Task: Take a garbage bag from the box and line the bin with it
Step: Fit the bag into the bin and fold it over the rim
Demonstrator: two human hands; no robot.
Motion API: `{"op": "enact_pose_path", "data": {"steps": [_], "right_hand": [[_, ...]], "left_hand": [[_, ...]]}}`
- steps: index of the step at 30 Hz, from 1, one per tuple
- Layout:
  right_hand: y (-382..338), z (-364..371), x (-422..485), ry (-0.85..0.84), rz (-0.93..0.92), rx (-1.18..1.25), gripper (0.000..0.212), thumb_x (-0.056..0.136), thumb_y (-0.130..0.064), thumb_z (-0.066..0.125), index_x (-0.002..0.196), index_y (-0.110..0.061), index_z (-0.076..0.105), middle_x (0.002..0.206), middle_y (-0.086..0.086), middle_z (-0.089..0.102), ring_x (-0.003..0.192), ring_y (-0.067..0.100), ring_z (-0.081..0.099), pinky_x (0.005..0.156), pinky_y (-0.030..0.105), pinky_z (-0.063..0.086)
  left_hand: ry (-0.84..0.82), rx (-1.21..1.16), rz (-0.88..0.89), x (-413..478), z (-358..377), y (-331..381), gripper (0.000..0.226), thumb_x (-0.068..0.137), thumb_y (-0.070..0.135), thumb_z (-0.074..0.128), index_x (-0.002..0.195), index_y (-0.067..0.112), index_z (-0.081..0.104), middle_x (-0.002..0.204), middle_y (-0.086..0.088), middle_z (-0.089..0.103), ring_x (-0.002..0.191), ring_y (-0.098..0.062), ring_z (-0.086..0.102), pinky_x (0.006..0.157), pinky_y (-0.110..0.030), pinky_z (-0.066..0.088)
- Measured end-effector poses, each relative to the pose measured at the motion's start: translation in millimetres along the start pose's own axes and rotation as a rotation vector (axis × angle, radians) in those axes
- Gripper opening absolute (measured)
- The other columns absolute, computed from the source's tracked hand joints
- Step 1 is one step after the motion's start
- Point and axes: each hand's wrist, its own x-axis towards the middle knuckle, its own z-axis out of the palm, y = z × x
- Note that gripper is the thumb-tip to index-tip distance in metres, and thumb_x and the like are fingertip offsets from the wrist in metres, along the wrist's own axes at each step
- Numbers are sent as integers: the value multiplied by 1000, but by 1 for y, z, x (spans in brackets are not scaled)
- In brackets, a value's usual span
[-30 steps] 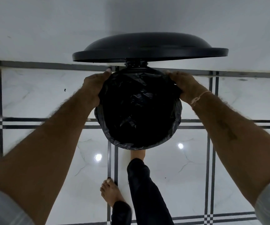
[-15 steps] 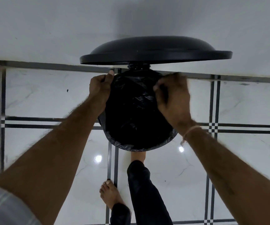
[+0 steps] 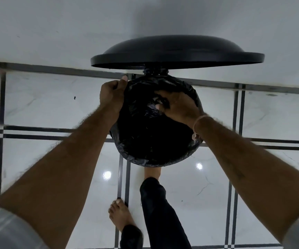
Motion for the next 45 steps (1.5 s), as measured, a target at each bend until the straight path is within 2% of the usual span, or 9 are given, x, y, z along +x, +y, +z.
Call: {"op": "enact_pose_path", "data": {"steps": [4, 7, 12, 17, 21, 30, 35, 40, 45], "right_hand": [[4, -3, 5, -176, 52, -94, 59, 97, -26, 70, 153, -21, 50, 147, 13, 61, 135, 34, 56, 114, 37, 43], [0, 5, -18, 189, -7, 70, 32, 95, -19, 68, 126, -14, 72, 117, 12, 75, 108, 33, 71, 94, 41, 57], [10, 2, -51, 643, 112, -5, 41, 94, -20, 64, 135, -17, 64, 127, 12, 61, 115, 33, 57, 92, 43, 47], [17, -21, -31, 491, 308, 432, 29, 96, -39, 65, 116, -22, 77, 114, 2, 77, 109, 22, 70, 100, 40, 56], [23, -47, -6, 251, 404, 920, 27, 91, -38, 75, 83, -12, 75, 81, 4, 72, 75, 19, 69, 76, 33, 58], [19, -71, 13, 25, 563, 1049, 9, 94, -17, 75, 92, -8, 74, 79, 6, 72, 54, 12, 72, 51, 23, 58], [32, -59, 7, 143, 470, 976, 24, 96, -24, 74, 78, -10, 70, 80, 7, 72, 71, 19, 72, 79, 35, 64], [52, -48, -26, 134, 426, 938, 25, 100, -31, 68, 107, -8, 70, 99, 7, 67, 88, 17, 62, 72, 28, 48], [63, -46, -24, -6, 553, 1118, 39, 97, -43, 66, 116, -10, 74, 115, 5, 76, 111, 22, 69, 104, 41, 51]], "left_hand": [[21, 16, 5, -2, 2, 0, 51, 94, 55, 60, 60, 19, 49, 60, -1, 43, 61, -19, 41, 61, -32, 37], [25, 26, -4, -1, 1, 0, 53, 91, 59, 61, 67, 12, 59, 65, -5, 46, 61, -19, 43, 62, -32, 39], [-1, -1, -35, 4, -2, -1, 63, 91, 57, 64, 92, -5, 68, 76, -9, 61, 70, -20, 58, 68, -33, 49], [11, 15, -54, -2, -1, 5, 56, 94, 52, 64, 96, -4, 71, 82, -8, 66, 74, -20, 63, 70, -29, 53], [-31, -22, -95, -2, -3, 14, 38, 93, 43, 70, 91, 5, 73, 85, -11, 65, 75, -22, 64, 73, -31, 58], [-300, -156, -259, -5, -11, 39, 12, 94, 26, 69, 93, 15, 70, 62, 5, 72, 46, -5, 68, 44, -16, 50], [-252, -220, -205, -8, -17, 26, 44, 90, 38, 76, 114, 2, 71, 99, -10, 75, 86, -23, 76, 64, -28, 62], [-326, -183, -155, -13, -40, 5, 23, 100, 37, 62, 95, 17, 74, 88, 6, 74, 80, -12, 69, 68, -25, 54], [-327, -302, -226, -21, -42, 0, 26, 100, 35, 62, 101, 12, 75, 92, 0, 80, 86, -15, 78, 71, -30, 62]]}}
